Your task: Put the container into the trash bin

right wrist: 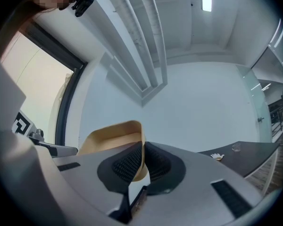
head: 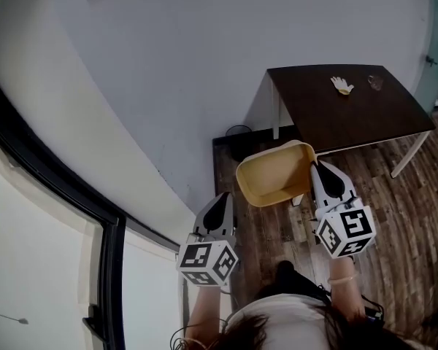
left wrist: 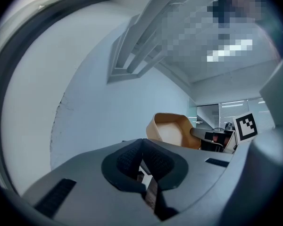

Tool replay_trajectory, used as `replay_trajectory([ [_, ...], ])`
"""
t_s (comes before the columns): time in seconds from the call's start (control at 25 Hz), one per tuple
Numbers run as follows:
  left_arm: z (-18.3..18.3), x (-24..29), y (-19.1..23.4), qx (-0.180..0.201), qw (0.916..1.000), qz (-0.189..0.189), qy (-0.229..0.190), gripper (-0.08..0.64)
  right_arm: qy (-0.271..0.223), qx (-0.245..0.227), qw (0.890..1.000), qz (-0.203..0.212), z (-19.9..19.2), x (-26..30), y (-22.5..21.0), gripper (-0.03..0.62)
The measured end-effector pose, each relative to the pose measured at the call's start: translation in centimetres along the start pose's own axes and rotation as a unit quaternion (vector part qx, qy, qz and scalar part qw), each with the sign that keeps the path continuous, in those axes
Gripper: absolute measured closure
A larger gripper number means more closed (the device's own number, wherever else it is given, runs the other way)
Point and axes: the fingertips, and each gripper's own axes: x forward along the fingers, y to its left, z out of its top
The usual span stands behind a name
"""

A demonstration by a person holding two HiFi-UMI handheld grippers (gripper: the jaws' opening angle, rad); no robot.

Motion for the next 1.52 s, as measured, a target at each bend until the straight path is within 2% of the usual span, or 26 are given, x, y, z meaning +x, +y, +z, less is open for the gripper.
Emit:
replay_trajectory([
  [0.4,-0.1,5.6,2.6,0.0,1.0,0.008,0.005,0.54,0.024,0.014,1.0,0.01,-2.4,6.1,-1.6,0.572],
  [1.0,1.0,20.9,4.7,0.022,0.999,0.03,0.023,0.54,0.035,0.044,0.998,0.02,-3.9,19.0,-11.8,0.572],
  [1.28,0.6,27.4,5.6,0.014,0.9988,0.038,0.029,0.54,0.041,0.06,0.997,0.023,-5.2,24.4,-17.3,0.572],
  [1.52,0.5,31.0,7.4,0.01,0.998,0.052,0.036,0.54,0.048,0.073,0.996,0.024,-6.2,28.5,-19.5,0.572],
])
